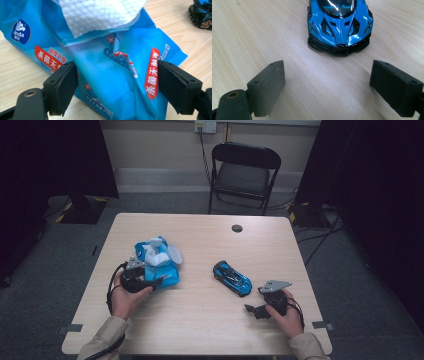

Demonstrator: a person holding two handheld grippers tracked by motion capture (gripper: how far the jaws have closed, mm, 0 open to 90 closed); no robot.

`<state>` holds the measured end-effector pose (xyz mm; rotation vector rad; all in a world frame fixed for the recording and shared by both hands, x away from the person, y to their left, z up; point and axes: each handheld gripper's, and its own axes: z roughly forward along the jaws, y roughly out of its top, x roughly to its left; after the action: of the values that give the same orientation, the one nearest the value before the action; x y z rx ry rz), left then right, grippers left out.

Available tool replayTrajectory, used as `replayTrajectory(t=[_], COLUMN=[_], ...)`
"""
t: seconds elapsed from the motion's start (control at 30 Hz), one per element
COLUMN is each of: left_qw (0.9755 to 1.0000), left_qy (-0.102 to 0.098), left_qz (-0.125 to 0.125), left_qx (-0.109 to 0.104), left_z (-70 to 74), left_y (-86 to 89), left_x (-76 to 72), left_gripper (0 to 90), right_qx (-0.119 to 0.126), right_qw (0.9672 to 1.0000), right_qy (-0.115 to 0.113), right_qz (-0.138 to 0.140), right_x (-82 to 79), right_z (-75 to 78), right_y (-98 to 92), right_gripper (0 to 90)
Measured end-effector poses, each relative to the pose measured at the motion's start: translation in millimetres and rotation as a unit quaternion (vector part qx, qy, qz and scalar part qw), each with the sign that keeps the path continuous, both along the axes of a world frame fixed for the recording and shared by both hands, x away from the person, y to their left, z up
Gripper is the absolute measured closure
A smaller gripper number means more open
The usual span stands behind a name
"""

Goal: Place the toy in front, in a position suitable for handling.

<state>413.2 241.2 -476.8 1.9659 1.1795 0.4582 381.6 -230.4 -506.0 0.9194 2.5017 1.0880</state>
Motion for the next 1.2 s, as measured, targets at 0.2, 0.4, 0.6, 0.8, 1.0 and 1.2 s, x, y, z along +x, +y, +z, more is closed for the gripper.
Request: replayTrajectory(t=[0.2, 0.4, 0.6, 0.8, 1.0, 1.2], left_qw=[0.9999, 0.9996, 0.9992, 0.9991, 0.9987, 0.9983], left_qy=[-0.002, 0.002, 0.003, 0.008, 0.004, 0.0], left_qz=[-0.01, -0.028, -0.04, -0.04, -0.049, -0.056], left_qx=[-0.005, -0.005, -0.005, -0.015, -0.013, -0.013], left_z=[5.6, 10.4, 11.8, 9.3, 10.9, 13.7], left_y=[5.8, 6.7, 7.5, 14.4, 12.8, 12.8], left_x=[-9.9, -23.5, -33.5, -39.6, -42.8, -46.0], left_gripper=[19.0, 19.8, 19.1, 18.5, 18.4, 18.4], right_qx=[-0.001, -0.003, -0.005, -0.015, -0.014, -0.014], right_qw=[1.0, 1.0, 1.0, 0.9996, 0.9997, 0.9999], right_qy=[-0.001, -0.001, 0.002, 0.009, 0.009, 0.009], right_qz=[0.0, 0.0, 0.003, 0.021, 0.015, 0.002], right_x=[0.4, 1.5, 4.3, 9.5, 15.9, 32.3], right_z=[-0.1, -0.1, -0.4, -1.3, -1.4, -1.7], right_y=[0.2, 1.1, 3.2, 7.8, 12.7, 21.6], right_gripper=[11.7, 10.2, 6.8, 0.0, 0.0, 0.0])
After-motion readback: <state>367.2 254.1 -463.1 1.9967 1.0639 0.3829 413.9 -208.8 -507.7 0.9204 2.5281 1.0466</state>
